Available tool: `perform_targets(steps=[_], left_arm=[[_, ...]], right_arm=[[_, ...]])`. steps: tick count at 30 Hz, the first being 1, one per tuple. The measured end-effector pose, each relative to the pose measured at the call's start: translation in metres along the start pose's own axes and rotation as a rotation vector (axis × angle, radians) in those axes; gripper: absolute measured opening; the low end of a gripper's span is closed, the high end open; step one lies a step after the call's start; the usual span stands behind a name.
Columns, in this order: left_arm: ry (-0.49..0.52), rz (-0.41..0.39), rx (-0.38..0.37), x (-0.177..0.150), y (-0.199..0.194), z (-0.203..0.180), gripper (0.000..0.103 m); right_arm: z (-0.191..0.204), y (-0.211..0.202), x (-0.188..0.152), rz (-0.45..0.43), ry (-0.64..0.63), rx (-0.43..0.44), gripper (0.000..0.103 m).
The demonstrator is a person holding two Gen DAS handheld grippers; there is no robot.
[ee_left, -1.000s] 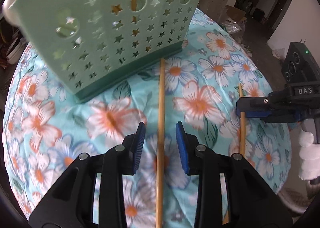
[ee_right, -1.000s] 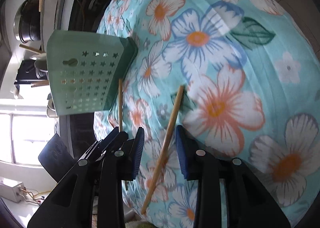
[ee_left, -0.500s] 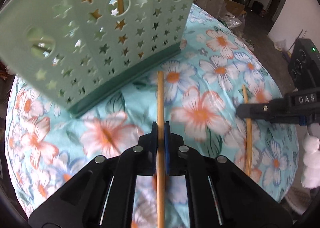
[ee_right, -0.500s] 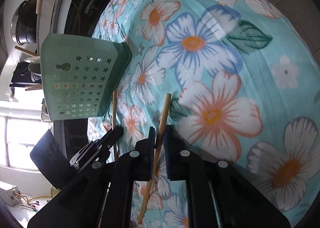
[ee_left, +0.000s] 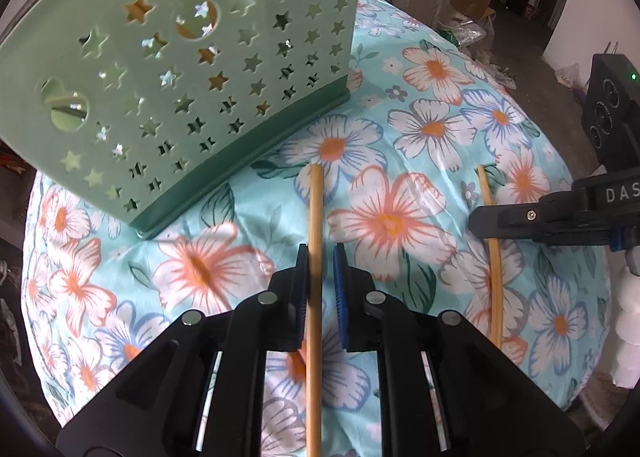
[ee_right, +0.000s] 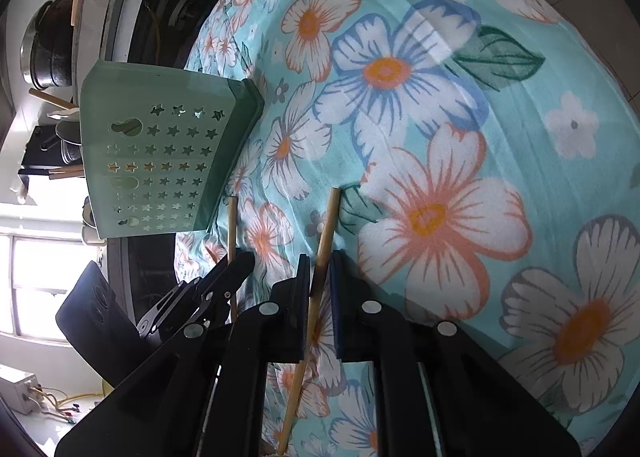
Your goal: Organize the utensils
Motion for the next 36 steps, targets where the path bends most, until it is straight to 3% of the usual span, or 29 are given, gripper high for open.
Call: perform_targets(steps=[11, 36], left_arm=[[0.022, -0.013, 0.052, 0.0019, 0.0042, -0.0112, 0.011], [0.023, -0.013, 0.053, 0.001, 0.0031, -0.0101, 0.011]], right_arm=[[-0.0049, -0.0029, -0.0021, -0.005, 0.015, 0.005, 0.01], [-0.003, -0.0041, -0.0012, -0.001, 0.041, 0.026, 0.018]])
Point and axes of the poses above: each gripper's, at about its wrist camera, not at the fingertips, and y roughly the way its jaws point, z to its left, x to its top, the point moved 3 cm from there along y, roughly the way its jaws point, and after that the axes turned 4 degrees about -y, right-handed, at the moved point
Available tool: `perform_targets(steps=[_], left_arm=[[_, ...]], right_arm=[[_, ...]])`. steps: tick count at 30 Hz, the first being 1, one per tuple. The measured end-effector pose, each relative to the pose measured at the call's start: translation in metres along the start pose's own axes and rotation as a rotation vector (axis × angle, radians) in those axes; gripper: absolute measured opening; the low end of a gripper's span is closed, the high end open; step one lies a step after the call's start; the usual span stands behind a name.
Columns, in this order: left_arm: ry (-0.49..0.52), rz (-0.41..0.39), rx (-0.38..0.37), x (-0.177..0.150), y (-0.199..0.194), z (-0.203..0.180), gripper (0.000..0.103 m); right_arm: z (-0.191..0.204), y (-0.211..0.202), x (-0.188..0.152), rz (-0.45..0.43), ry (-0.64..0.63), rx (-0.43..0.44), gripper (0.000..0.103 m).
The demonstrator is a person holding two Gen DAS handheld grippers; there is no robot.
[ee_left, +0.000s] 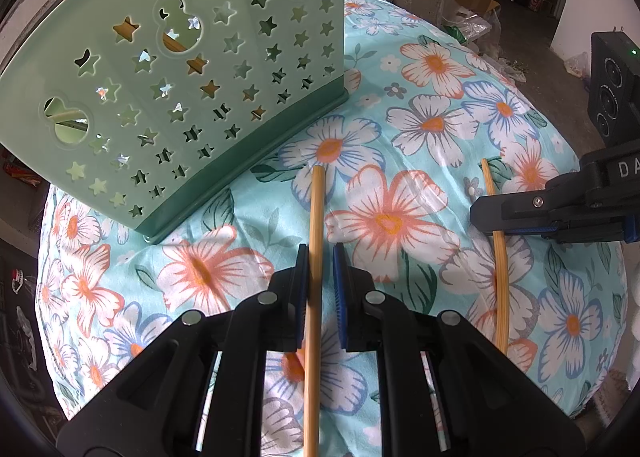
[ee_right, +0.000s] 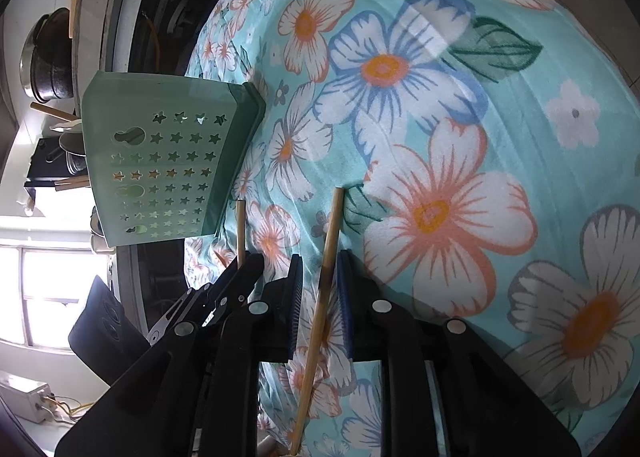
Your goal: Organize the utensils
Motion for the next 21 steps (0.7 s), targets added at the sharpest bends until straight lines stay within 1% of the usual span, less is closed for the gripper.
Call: perform_targets(steps=[17, 21], left_arm=[[0.004, -0.004, 0.006, -0.0018, -0.0004, -0.002, 0.011], [0.004, -0.011, 0.006, 0.0024, 0.0022, -0.0013, 0.011]], right_arm=[[0.0005, 0.0006, 0.0001, -0.004, -0.006, -0.004, 0.018], [0.0022, 0.0008, -0.0011, -0.01, -0.017, -0.012, 0.018]])
Point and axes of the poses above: each gripper's, at about its wrist camera, not at the fingertips, and y roughly the way its jaws point, z to its left, x to its top, the point moved 3 cm from there along y, roughly the way its jaws point, and after that the axes turned 4 degrees about -y, right-handed, at the moved point
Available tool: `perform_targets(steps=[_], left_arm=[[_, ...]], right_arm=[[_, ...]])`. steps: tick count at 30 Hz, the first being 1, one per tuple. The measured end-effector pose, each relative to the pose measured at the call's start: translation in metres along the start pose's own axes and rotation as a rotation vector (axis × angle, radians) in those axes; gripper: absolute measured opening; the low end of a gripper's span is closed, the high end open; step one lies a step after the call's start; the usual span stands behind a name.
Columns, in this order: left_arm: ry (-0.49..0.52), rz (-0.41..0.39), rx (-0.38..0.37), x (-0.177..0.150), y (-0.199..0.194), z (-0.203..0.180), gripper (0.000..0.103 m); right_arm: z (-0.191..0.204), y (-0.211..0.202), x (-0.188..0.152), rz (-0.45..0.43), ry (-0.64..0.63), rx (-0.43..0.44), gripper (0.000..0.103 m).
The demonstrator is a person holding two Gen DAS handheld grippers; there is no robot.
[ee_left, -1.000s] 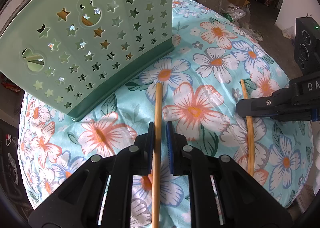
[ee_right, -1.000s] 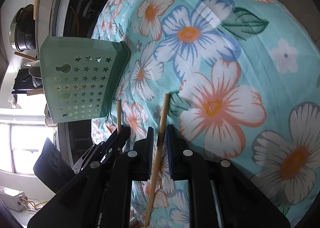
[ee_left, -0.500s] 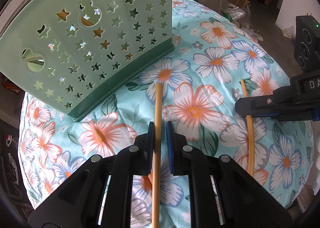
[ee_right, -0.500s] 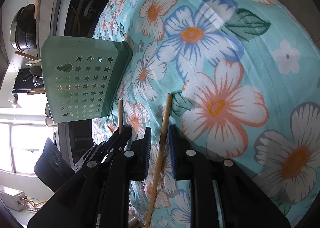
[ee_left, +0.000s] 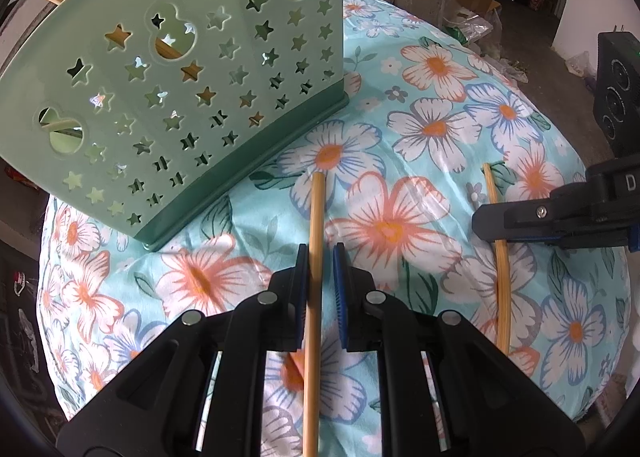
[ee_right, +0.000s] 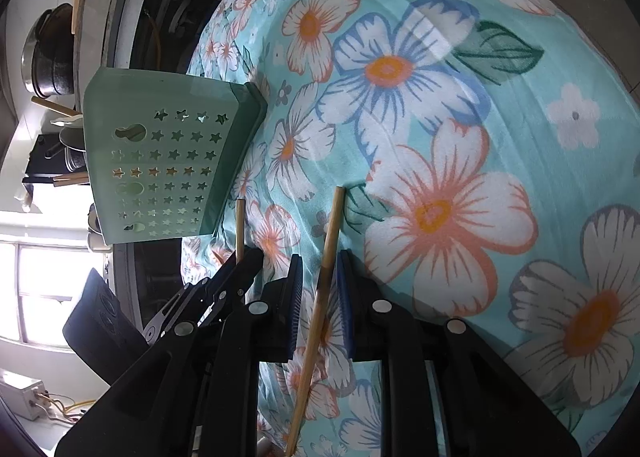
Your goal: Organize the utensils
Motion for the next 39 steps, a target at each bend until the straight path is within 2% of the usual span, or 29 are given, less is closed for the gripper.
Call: perform_targets(steps=[8, 12, 16, 20, 25, 31, 35, 39], left_arm=[[0.0, -0.014, 0.005, 0.006, 0.003, 0.001, 0.011], [-0.011, -0.018, -0.003, 0.009, 0.002, 0.002, 0.006], [-0.049, -0.027, -0.019, 0.014, -0.006, 0.012, 0.006], [-0.117, -0.074, -0.055, 0.021, -0.032, 0.037, 0.006], [-0.221, -0.198, -0.125, 0.035, -0.09, 0.081, 0.006], [-0.306, -0.395, -0.156, 0.049, -0.175, 0.134, 0.006], [-0.349, -0.506, -0.184, 0.055, -0.218, 0.162, 0.006], [-0.379, -0.599, -0.222, 0.062, -0.248, 0.181, 0.006]], right_arm=[[0.007, 0.001, -0.002, -0.017, -0.045, -0.044, 0.015], [0.012, 0.002, -0.003, -0.026, -0.078, -0.072, 0.011], [0.014, -0.004, -0.002, -0.033, -0.083, -0.048, 0.01], [0.029, -0.019, 0.0, -0.066, -0.128, -0.021, 0.009], [0.07, -0.055, 0.002, -0.174, -0.266, 0.016, 0.007], [0.117, -0.093, -0.007, -0.313, -0.454, -0.025, 0.007], [0.131, -0.105, -0.011, -0.357, -0.518, -0.051, 0.007], [0.133, -0.11, -0.014, -0.362, -0.535, -0.059, 0.007]])
Point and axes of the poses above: each gripper's, at about its wrist camera, not at the fingertips, and y roughly the way its jaws point, z to its left, x to its top, the point moved 3 cm from there along y, roughly the way its jaws point, and after that the axes turned 4 degrees about -y, right-handed, at the moved point
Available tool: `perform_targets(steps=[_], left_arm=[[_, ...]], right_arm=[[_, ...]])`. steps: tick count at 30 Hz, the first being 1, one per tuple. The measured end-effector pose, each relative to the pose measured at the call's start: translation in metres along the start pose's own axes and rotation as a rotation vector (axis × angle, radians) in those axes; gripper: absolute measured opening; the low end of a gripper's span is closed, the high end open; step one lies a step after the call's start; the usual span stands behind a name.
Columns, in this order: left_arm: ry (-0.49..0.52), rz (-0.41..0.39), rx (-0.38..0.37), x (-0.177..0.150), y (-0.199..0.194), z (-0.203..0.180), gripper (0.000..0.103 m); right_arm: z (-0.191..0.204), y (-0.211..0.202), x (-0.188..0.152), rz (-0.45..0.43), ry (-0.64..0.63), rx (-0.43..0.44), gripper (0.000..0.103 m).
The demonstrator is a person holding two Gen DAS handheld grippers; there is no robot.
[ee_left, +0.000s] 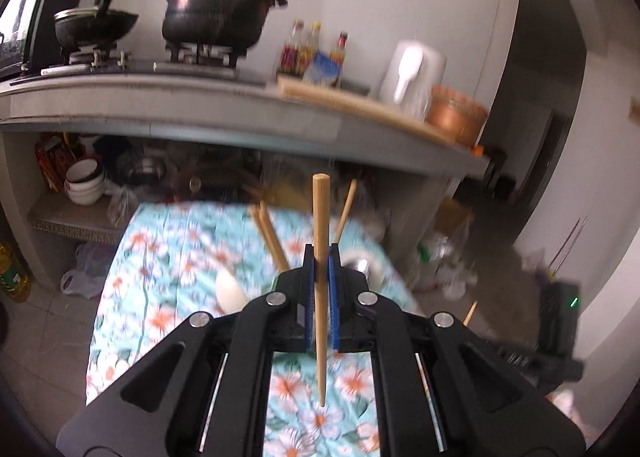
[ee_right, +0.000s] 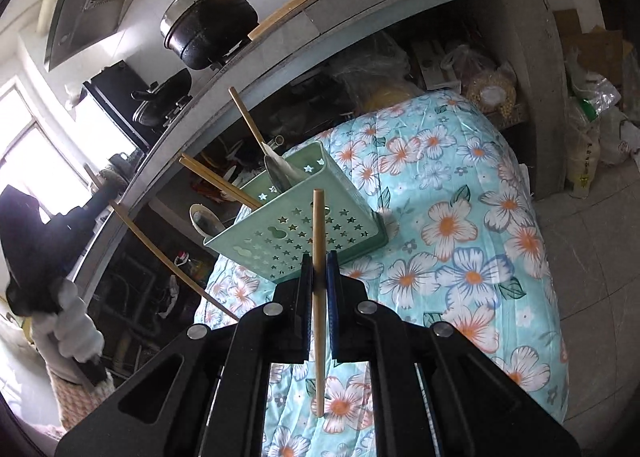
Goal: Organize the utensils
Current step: 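Carry both held chopsticks up over the green holder, then lower the left gripper's chopstick into the holder and open the left gripper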
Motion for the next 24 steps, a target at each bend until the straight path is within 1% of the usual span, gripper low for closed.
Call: perform_targets(steps=[2, 3, 4, 5, 7, 9, 12, 15, 17, 24], left_arm=[[-0.015, -0.041, -0.015, 0.009, -0.007, -0.007, 0.006], [-0.015, -0.059, -0.015, 0.012, -0.011, -0.02, 0.005], [-0.012, -0.094, -0.008, 0.021, -0.015, -0.018, 0.006], [-0.012, -0.119, -0.005, 0.021, -0.017, -0.027, 0.006], [-0.017, -0.169, -0.006, 0.03, -0.022, -0.03, 0.006], [-0.017, -0.223, 0.022, 0.04, -0.023, -0.028, 0.006], [-0.015, -0.273, 0.066, 0.045, -0.018, -0.025, 0.006], [-0.032, -0.285, 0.087, 0.045, -0.007, -0.018, 0.005], [-0.047, -0.282, 0.105, 0.039, 0.009, -0.008, 0.006], [-0.103, -0.232, 0.132, 0.011, 0.053, 0.017, 0.006]], right_arm=[[0.0, 0.002, 0.0, 0.003, -0.002, 0.0, 0.007], [0.0, 0.002, 0.001, 0.005, -0.003, 0.0, 0.007], [0.0, 0.002, 0.001, 0.005, -0.003, 0.0, 0.007], [0.0, 0.003, 0.001, 0.005, -0.002, 0.0, 0.007], [-0.001, 0.003, 0.001, 0.005, -0.003, -0.003, 0.007], [-0.002, 0.003, 0.001, 0.004, 0.0, -0.006, 0.007], [-0.005, 0.004, 0.002, 0.006, 0.006, -0.007, 0.007], [-0.007, 0.006, 0.003, 0.01, 0.007, -0.006, 0.007], [-0.007, 0.008, 0.004, 0.014, 0.006, -0.006, 0.007], [-0.005, 0.013, 0.005, 0.026, -0.003, -0.01, 0.007]])
Point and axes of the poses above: each gripper's, at about its wrist camera, not at the fingertips, and y roughly the way its jaws point, z to its left, x to its top, the point moved 3 cm from there along y, roughly the way its jaws point, and after that the axes turned 4 degrees about -y, right-handed, at the moved point
